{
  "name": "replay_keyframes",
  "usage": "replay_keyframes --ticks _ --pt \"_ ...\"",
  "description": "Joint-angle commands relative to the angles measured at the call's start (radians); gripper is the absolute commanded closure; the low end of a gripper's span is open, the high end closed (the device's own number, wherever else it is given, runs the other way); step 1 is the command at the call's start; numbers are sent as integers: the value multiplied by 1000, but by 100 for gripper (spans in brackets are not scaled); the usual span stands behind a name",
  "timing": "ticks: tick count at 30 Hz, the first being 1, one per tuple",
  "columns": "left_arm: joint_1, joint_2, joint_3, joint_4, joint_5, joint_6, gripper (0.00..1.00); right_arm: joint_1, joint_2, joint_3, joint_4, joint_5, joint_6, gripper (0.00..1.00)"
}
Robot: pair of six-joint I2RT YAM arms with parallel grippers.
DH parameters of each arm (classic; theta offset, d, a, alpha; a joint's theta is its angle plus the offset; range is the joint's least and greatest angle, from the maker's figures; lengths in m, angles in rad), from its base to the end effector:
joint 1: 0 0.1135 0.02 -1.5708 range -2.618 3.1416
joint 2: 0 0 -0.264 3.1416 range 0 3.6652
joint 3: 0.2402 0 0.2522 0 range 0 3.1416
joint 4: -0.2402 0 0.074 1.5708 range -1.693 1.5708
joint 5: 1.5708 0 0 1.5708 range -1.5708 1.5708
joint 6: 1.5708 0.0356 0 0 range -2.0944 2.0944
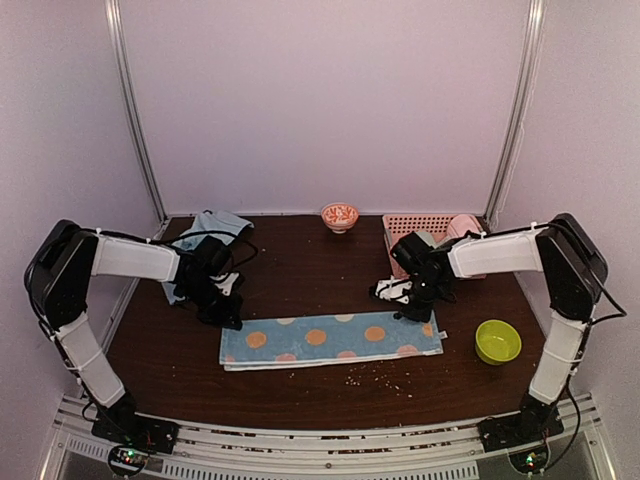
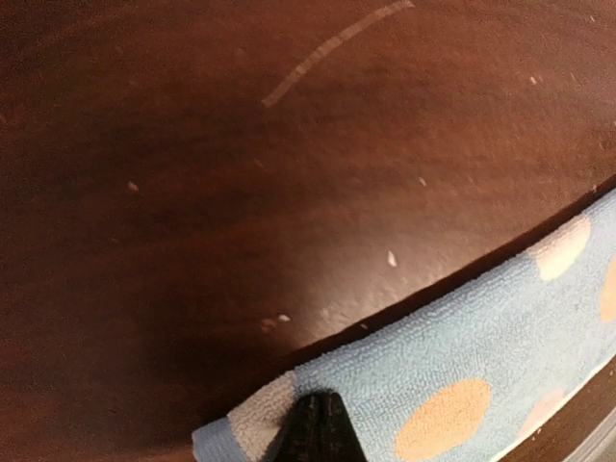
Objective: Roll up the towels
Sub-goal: Move the towel to the center of the board.
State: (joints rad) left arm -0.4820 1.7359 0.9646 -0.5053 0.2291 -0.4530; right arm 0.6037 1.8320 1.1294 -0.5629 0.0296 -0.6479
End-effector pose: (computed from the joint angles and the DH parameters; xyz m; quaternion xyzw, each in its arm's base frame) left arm 0.2730 -0.1520 0.1422 0.0310 0.9824 -0.1666 0.0790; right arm 0.2861 0.1960 0.1515 -0.5770 0.8023 -0.0180 0.1517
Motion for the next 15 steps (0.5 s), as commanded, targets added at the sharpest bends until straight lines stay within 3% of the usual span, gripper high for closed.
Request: replay_keyframes --ticks 1,9,15 --pt "40 62 39 -42 -196 40 100 -1 102 65 71 110 14 88" --pt "40 37 145 -80 -168 91 100 1 68 202 -3 56 58 84" --pt "-1 -95 142 -68 -66 124 100 -1 -56 217 -86 -55 134 76"
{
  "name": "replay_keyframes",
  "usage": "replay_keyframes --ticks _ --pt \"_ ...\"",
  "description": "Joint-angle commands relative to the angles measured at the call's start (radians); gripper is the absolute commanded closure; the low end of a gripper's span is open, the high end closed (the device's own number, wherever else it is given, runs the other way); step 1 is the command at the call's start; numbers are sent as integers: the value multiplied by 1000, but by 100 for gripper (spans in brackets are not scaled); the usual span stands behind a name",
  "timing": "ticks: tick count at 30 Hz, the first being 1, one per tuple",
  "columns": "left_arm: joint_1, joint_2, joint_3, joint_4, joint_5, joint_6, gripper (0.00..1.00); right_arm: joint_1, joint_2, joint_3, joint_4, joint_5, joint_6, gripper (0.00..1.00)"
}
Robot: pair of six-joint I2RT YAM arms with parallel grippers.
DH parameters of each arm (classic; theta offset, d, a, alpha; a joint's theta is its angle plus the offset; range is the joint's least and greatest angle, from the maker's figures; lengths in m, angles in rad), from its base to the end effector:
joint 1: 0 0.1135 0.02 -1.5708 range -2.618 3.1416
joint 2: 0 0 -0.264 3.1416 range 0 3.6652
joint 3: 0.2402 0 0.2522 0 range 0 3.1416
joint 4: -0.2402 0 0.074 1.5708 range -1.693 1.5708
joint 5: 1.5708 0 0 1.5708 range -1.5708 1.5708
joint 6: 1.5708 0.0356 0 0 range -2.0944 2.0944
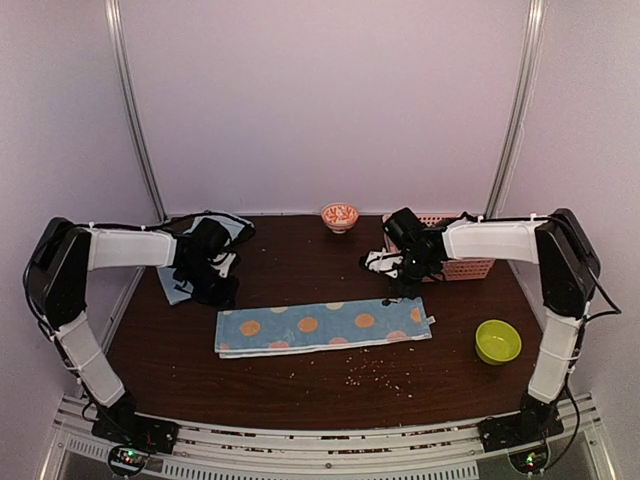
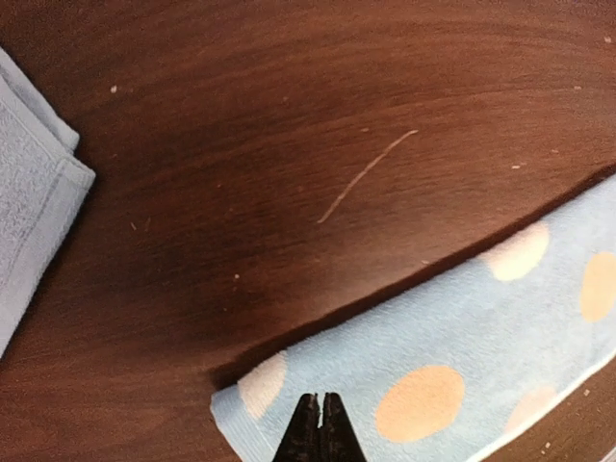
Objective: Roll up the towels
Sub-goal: Move the towel to the center of the board, then pick up the towel from the center of the board.
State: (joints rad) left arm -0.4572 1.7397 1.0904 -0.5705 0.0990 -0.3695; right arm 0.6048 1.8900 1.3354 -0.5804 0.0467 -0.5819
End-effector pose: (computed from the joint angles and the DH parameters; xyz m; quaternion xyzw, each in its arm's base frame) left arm 0.2976 -0.1503 0.1707 0.0517 0.9821 -0.1147 0.1401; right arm 0.3209 0.2198 0.1869 -0.5416 0.8121 -0.0203 0.2164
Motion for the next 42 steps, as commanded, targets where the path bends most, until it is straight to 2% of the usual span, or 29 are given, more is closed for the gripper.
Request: replay_keyframes --ticks 1,12,22,28,35,40,42 --pt "-32 -112 3 -5 79 32 100 -3 -129 -6 -72 -81 84 76" --pt "-83 -182 -260 107 130 -51 100 -54 -148 -220 -74 -200 166 87" --pt "-100 -167 -412 167 155 -76 100 -100 -76 -287 -41 -122 153 88" --pt "-189 -174 -425 153 153 -136 100 -129 -68 -289 -38 -55 132 88" --pt "-258 -250 -402 100 161 -172 100 -164 -94 -312 -89 37 101 87" --pt "-260 -296 -314 52 117 -119 100 -180 -154 -271 -149 32 82 84" --pt "-260 -295 -249 22 90 -75 92 -183 -194 -225 -191 -24 95 81"
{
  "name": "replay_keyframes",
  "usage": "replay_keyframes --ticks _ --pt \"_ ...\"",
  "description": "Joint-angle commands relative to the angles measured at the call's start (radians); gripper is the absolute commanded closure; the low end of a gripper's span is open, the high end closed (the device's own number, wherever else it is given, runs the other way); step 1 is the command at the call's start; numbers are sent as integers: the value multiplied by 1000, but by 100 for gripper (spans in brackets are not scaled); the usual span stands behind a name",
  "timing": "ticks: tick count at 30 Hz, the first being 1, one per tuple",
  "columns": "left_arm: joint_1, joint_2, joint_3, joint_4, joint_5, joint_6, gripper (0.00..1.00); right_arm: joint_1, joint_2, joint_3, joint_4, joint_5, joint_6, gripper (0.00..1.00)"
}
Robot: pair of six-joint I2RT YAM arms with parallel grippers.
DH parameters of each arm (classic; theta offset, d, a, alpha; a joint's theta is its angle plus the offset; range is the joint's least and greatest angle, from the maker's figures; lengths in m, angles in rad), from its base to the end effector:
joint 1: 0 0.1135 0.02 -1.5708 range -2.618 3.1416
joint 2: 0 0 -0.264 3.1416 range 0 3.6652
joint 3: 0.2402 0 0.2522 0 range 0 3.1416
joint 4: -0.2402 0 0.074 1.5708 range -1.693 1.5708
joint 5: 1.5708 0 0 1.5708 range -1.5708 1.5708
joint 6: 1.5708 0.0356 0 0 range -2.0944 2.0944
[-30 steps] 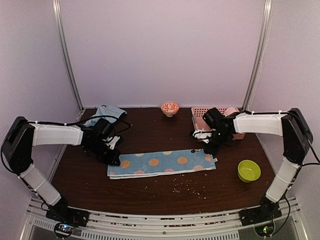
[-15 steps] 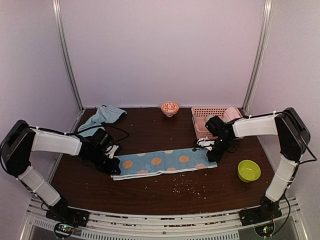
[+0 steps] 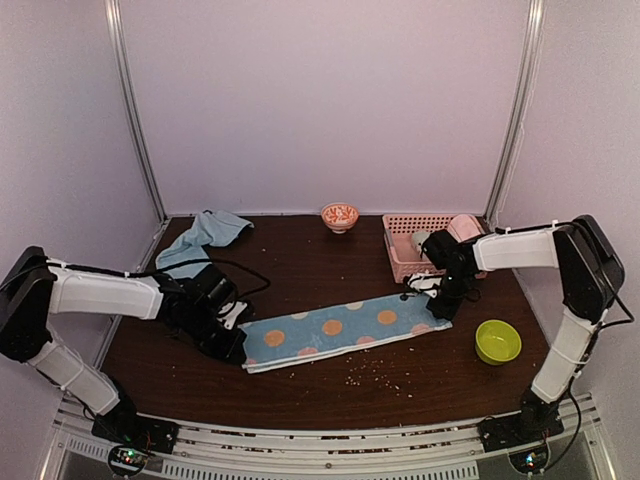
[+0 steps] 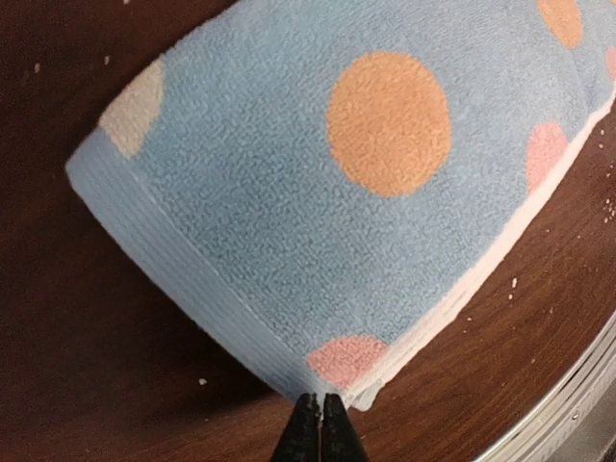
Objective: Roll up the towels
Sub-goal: Pick up the towel from the center of the board.
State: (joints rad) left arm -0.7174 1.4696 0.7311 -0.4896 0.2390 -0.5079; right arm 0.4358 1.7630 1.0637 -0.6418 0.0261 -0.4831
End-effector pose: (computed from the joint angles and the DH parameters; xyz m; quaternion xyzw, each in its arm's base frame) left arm 0.1839 -0.1716 0.1533 0.1225 0.9708 -0.1935 0.0710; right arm 0.2918 0.1349 0.1542 -0.4391 0.8910 -0.0157 0.1142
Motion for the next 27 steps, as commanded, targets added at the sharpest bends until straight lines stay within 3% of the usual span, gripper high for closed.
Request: replay_keyframes --ticks 1,5,13,19,27 --pt "1 -27 138 -65 -60 84 87 -15 -84 70 -146 -34 9 78" --pt "2 -55 199 -19 -148 135 68 -22 -122 119 -174 -144 81 71" --pt "2 -53 137 132 -244 51 65 -116 -77 70 -157 -183 158 61" --pt "1 -141 -9 220 -267 -13 48 -191 -50 75 -133 -261 173 62" --pt "2 -119 -38 190 -288 -21 51 -196 18 95 -110 -319 185 63"
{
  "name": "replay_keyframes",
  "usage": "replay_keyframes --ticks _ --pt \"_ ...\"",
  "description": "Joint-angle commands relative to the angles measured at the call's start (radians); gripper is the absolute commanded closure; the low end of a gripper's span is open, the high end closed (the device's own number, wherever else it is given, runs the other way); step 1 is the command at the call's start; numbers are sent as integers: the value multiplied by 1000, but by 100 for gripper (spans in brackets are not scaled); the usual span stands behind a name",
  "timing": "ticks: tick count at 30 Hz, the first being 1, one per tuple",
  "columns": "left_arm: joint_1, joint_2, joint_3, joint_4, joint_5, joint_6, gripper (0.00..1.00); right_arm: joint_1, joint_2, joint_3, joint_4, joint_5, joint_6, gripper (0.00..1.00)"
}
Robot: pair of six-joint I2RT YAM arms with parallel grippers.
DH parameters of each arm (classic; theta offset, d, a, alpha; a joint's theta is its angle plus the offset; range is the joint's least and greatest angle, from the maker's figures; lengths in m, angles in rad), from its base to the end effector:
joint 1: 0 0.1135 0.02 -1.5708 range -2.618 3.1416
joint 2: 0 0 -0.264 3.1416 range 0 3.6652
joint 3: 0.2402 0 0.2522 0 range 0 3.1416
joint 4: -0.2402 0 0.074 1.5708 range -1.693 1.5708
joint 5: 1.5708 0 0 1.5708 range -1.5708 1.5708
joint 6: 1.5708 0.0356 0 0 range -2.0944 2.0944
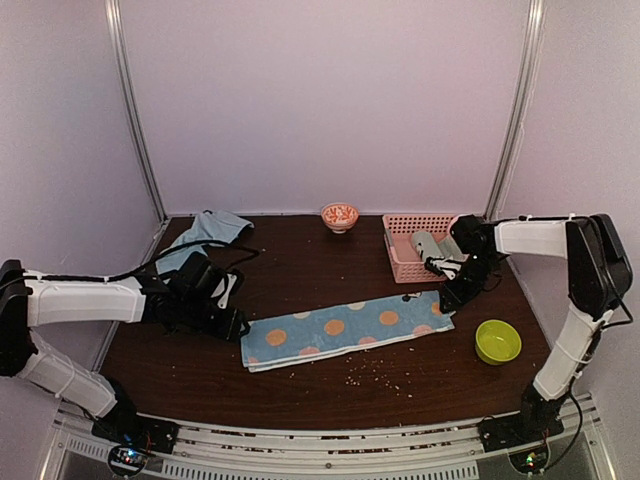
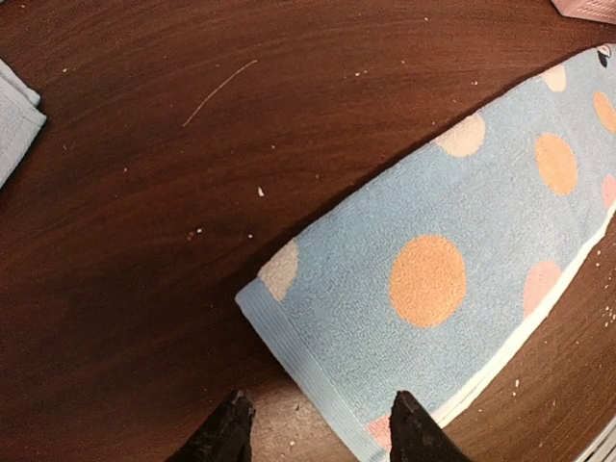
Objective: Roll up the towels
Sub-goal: Pick up the towel from the center of the board.
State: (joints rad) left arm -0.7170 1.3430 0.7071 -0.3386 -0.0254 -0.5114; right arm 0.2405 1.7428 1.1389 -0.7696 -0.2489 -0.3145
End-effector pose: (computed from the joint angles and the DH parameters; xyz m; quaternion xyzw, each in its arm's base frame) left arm 0.1925 -0.1666 0.1828 0.0944 0.9511 -0.1594 0.2470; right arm 0.3108 0.0852 0.1775 -0.2823 0.9463 0.1198 0.1022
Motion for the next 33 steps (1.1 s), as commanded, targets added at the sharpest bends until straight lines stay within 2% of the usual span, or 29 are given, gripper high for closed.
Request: replay_keyframes --ticks 1,22,33 --pt "2 9 -18 41 -21 -20 52 0 50 23 20 -46 19 63" --pt "1 43 -61 64 -10 -20 54 -37 72 65 53 -52 66 66" --pt "2 57 -88 71 0 -24 55 -37 115 33 48 -44 50 67"
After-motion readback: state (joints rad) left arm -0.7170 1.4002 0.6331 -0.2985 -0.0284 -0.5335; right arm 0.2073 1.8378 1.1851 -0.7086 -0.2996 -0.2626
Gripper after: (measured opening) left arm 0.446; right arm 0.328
